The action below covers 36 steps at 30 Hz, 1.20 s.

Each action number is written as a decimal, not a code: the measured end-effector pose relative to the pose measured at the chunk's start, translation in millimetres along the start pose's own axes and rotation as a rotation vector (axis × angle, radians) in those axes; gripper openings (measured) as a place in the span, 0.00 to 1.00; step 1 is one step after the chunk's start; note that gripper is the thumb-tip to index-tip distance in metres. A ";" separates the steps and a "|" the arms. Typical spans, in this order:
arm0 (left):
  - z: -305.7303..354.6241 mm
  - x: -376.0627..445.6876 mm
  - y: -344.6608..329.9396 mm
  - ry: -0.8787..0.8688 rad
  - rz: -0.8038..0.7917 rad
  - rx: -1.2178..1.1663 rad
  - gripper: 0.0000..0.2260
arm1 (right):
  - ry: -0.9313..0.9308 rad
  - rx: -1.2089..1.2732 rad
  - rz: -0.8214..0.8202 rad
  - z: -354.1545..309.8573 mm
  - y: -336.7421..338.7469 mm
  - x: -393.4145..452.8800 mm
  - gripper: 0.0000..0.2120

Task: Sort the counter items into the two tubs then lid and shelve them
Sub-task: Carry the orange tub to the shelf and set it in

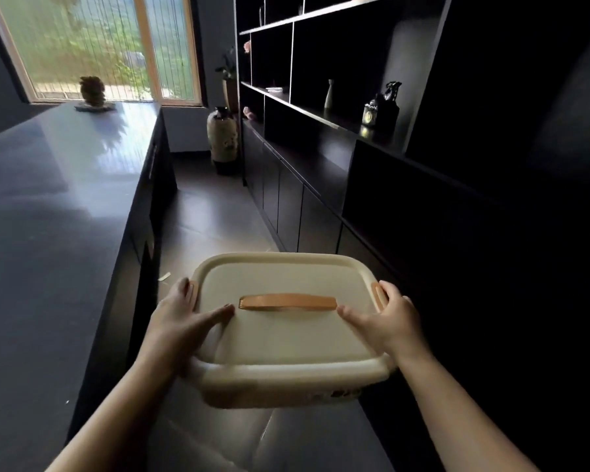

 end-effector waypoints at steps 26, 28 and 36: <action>16.5 573.7 -87.1 0.125 0.045 -0.074 0.40 | 0.052 -0.002 -0.088 -119.8 -258.6 532.8 0.47; 12.3 622.5 -91.8 0.106 0.029 -0.078 0.39 | 0.079 -0.003 -0.096 -131.8 -288.4 568.6 0.42; 13.7 826.5 -99.8 0.069 -0.036 0.002 0.36 | -0.019 0.023 -0.079 -174.7 -396.3 710.3 0.39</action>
Point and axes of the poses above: each hand's wrist, its own x-axis towards the middle knuckle, its own y-axis out of the back of the hand, z = x × y, the point moved 9 cm from there along x, towards the middle knuckle, and after that the axes turned 7 degrees about y, right-handed, at the moved point
